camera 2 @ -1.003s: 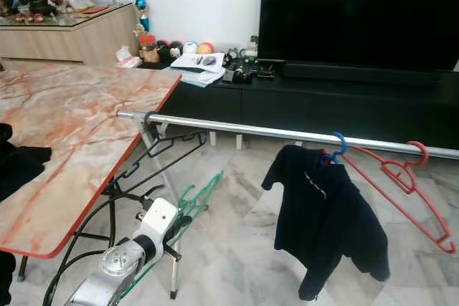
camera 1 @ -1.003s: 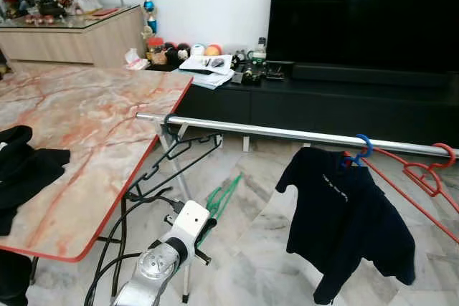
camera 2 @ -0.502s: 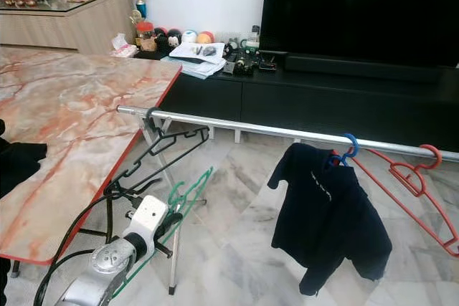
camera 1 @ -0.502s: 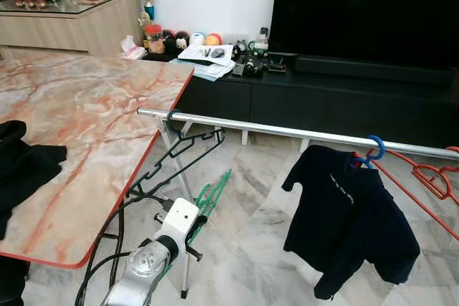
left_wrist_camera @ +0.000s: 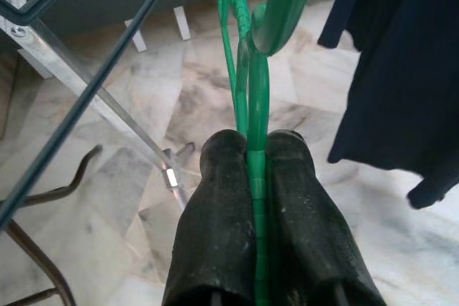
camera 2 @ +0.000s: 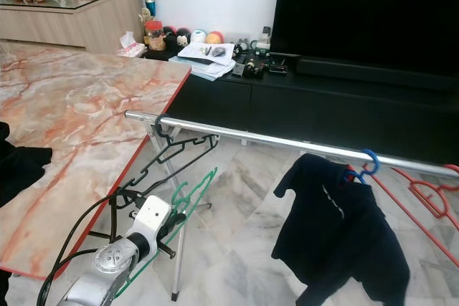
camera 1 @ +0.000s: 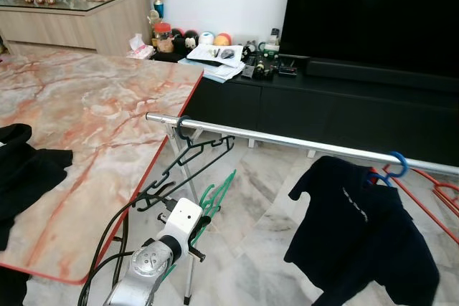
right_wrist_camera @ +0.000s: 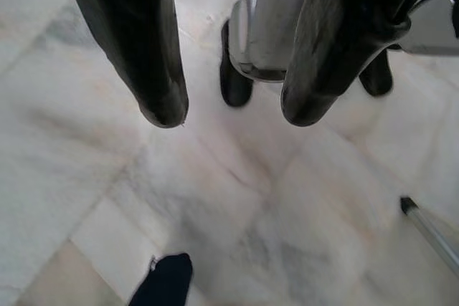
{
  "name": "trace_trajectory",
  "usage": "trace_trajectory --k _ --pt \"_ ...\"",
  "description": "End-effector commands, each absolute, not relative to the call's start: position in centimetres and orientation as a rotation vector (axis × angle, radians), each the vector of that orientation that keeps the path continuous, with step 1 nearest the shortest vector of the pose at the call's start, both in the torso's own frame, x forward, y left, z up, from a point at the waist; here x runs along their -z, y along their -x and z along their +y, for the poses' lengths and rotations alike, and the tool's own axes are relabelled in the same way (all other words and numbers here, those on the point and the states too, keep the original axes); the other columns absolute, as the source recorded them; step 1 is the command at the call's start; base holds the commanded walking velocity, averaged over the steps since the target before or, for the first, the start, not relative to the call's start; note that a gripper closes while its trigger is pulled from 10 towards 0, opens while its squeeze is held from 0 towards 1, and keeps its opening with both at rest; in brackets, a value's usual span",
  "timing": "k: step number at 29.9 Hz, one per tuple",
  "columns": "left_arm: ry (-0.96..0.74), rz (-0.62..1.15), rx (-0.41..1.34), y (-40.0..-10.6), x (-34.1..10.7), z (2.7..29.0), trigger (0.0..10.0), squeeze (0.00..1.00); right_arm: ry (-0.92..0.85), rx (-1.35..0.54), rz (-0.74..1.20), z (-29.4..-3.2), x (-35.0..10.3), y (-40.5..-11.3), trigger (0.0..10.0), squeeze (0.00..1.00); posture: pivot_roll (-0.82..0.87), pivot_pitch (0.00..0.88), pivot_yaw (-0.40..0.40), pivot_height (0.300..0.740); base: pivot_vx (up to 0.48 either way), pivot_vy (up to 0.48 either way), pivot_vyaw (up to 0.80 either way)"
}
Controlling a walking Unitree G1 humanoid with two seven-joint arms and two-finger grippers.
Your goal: Hang hanger
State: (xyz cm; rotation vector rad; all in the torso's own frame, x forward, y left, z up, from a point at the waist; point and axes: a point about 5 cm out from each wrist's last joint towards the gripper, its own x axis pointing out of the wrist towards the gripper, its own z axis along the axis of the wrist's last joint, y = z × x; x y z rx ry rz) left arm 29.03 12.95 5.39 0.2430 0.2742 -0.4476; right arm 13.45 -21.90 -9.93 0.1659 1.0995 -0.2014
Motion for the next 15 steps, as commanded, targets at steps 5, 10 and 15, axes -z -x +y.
trace_trajectory --k 5,10,15 --pt "-0.228 0.266 0.482 -29.2 -5.6 12.0 10.0 0.0 -0.155 0.197 1.122 -22.1 10.1 -12.8 10.0 0.0 0.02 0.0 -0.023 0.74 0.33 0.0 -0.16" --pt "-0.23 0.266 0.499 -29.2 -5.7 11.8 10.0 0.0 -0.156 0.199 1.122 -22.1 10.1 -12.8 10.0 0.0 0.03 0.0 -0.028 0.74 0.334 0.0 -0.32" --pt "-0.227 0.261 0.591 -28.7 -5.7 11.0 10.0 0.0 -0.145 0.183 1.123 -22.1 10.1 -12.9 10.0 0.0 0.03 0.0 -0.03 0.74 0.053 0.0 0.0"
